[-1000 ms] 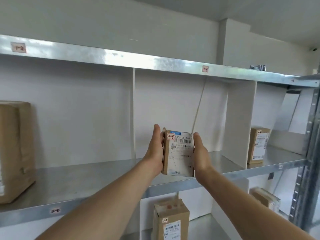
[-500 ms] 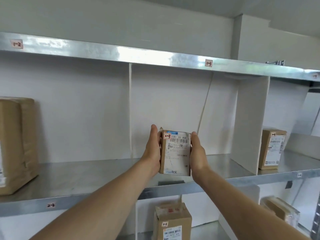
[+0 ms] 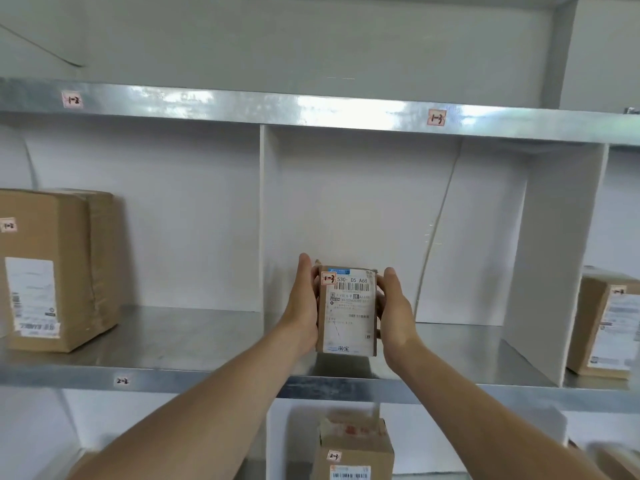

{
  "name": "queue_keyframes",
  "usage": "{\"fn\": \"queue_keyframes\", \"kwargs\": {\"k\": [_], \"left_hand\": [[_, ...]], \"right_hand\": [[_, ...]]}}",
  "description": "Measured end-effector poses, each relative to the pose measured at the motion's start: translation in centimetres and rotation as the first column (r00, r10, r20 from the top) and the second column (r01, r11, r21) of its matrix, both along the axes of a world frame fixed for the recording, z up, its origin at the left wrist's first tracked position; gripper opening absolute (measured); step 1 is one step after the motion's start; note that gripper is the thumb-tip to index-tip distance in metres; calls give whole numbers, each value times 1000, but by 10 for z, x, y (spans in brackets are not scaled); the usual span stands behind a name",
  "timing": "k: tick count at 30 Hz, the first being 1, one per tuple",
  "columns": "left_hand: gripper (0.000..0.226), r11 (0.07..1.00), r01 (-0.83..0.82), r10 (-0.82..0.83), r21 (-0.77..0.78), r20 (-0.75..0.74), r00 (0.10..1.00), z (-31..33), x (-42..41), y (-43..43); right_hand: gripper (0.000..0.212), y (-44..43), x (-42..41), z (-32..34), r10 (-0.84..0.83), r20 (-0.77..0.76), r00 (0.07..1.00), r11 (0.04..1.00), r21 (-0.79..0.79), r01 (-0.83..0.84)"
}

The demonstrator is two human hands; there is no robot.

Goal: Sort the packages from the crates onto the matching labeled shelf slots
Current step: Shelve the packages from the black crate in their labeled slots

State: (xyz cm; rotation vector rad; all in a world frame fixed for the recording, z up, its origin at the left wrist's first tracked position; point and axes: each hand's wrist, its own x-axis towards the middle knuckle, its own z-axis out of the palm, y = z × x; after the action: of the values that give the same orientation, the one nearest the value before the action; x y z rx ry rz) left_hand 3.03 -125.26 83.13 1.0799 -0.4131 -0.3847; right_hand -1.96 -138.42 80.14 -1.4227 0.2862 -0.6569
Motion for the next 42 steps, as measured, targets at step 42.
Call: {"fn": "queue_keyframes", "kwargs": {"k": [42], "left_hand": [[87,989,-126,134,82,-109,985,-63,49,-40]], "right_hand": [[90,-19,59,-61,122,104,987,987,93,-132]]}}
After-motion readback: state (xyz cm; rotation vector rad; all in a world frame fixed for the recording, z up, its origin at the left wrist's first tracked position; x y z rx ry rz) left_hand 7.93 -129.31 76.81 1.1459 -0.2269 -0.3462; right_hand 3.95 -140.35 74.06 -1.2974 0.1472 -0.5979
